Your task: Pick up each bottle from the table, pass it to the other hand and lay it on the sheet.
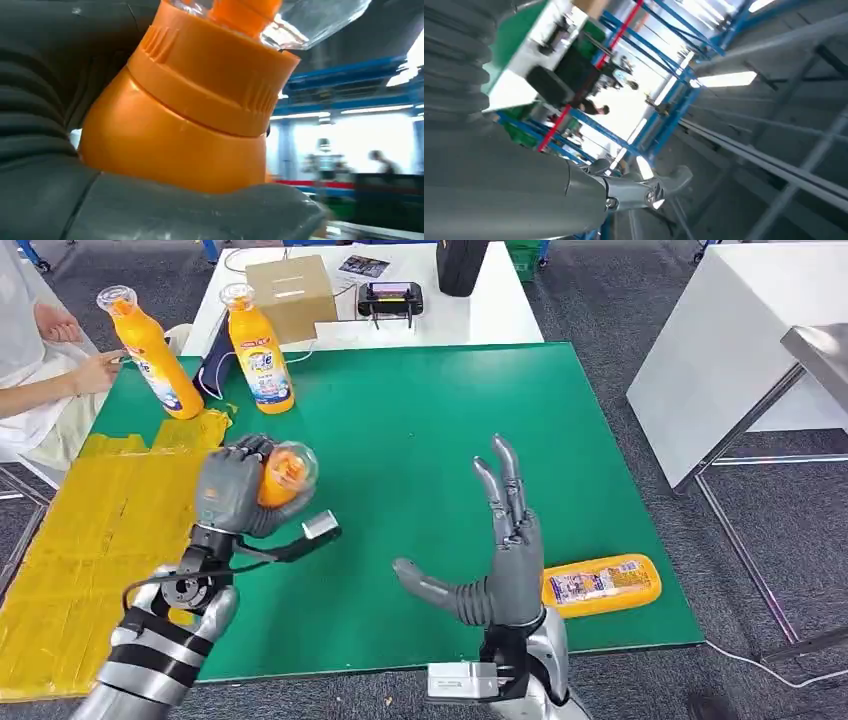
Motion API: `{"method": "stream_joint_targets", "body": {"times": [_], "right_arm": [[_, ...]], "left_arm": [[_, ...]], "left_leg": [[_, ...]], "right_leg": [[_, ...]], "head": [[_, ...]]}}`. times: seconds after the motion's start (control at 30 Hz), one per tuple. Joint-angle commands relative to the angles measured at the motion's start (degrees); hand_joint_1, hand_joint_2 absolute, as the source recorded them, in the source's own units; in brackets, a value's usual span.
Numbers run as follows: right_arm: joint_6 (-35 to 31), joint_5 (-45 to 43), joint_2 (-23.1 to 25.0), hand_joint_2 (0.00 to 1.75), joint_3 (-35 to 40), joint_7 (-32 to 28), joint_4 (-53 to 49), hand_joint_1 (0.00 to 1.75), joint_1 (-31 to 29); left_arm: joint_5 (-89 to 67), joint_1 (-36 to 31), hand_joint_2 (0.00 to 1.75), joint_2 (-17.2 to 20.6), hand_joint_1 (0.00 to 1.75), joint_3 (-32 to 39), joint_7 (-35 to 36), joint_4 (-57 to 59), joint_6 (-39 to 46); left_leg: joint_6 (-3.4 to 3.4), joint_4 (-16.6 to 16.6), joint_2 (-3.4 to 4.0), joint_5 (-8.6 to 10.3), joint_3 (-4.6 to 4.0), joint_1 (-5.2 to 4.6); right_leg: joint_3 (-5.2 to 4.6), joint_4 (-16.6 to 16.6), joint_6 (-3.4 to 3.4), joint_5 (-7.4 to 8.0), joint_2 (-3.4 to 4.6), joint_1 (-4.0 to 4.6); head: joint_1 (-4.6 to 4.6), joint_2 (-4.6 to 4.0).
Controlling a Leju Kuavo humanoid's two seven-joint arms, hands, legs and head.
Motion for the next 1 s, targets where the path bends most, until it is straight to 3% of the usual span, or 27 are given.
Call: {"method": "stream_joint_targets", "body": {"times": [0.03, 0.07, 0.13, 0.3, 0.43, 0.67, 0.87, 0.9, 1.0], "right_arm": [[0.38, -0.32, -2.95, 1.75, -1.07, -0.1, -4.98, 0.0, 0.13], [0.04, -0.29, -2.92, 1.75, -0.91, -0.36, -4.82, 0.0, -0.17], [0.2, -0.88, -3.15, 1.75, -0.76, -0.49, -5.31, 0.0, -0.53], [2.04, -2.34, -3.11, 1.75, 0.19, -0.48, -4.13, 0.0, -2.21], [2.25, -2.39, -3.02, 1.75, 0.51, -0.4, -3.55, 0.0, -2.64], [6.08, -2.16, -4.53, 1.75, 2.8, 1.0, -0.61, 0.0, -5.86], [6.87, -2.82, -5.31, 1.75, 3.7, 1.51, 0.99, 0.0, -6.57], [6.97, -2.79, -5.39, 1.75, 3.72, 1.6, 1.16, 0.0, -6.56], [7.27, -2.4, -5.5, 1.75, 3.66, 2.22, 1.51, 0.0, -6.6]], "left_arm": [[-0.56, -6.46, 1.75, 4.81, 1.75, -4.86, 1.06, 5.5, -0.86], [-0.56, -10.03, 1.75, 7.86, 1.75, -12.71, 7.39, 8.24, -3.23], [-0.56, -12.91, 1.75, 8.32, 1.75, -15.96, 9.05, 12.44, -5.45], [-0.56, -20.24, 1.75, 5.65, 1.75, -21.17, 8.79, 32.57, -6.63], [-0.56, -21.21, 1.75, 4.71, 1.75, -21.79, 8.47, 36.9, -5.7], [-0.47, -21.59, 1.75, 1.28, 1.75, -22.41, 5.13, 55.12, -9.74], [0.53, -19.71, 1.75, 3.04, 1.75, -17.29, 5.73, 60.02, -10.57], [0.96, -19.59, 1.75, 3.07, 0.0, -16.72, 5.94, 60.4, -11.17], [0.6, -19.37, 1.75, 3.2, 0.0, -16.15, 6.4, 60.52, -12.03]], "left_leg": [[-0.08, 0.05, -0.33, -0.14, 0.26, 0.11], [-0.1, 0.06, -0.44, -0.17, 0.35, 0.15], [-0.1, 0.07, -0.42, -0.15, 0.3, 0.15], [-0.13, 0.05, -0.52, -0.08, 0.36, 0.14], [-0.1, -0.01, -0.31, -0.07, 0.33, 0.08], [-0.1, -0.05, -0.14, -0.13, 0.48, 0.09], [-0.11, -0.03, 0.05, -0.11, 0.36, 0.09], [-0.14, -0.02, -0.04, -0.15, 0.45, 0.12], [-0.1, -0.04, -0.09, -0.07, 0.3, 0.08]], "right_leg": [[0.33, 0.0, -0.1, -0.17, 0.21, 0.02], [0.46, -0.01, -0.12, -0.23, 0.22, 0.03], [0.41, 0.02, -0.12, -0.21, 0.18, 0.03], [0.46, 0.02, -0.17, -0.17, 0.17, 0.01], [0.37, -0.02, -0.13, -0.1, 0.29, -0.02], [0.5, -0.07, -0.1, -0.1, 0.45, -0.02], [0.33, -0.05, -0.12, -0.03, 0.56, 0.0], [0.42, -0.03, -0.16, -0.08, 0.6, 0.01], [0.32, -0.04, -0.11, -0.07, 0.36, 0.0]], "head": [[0.04, 0.0], [0.02, 0.0], [0.02, 0.0], [0.04, 0.0], [0.04, 0.0], [0.02, 0.0], [0.0, 0.0], [0.04, 0.0], [0.04, 0.0]]}}
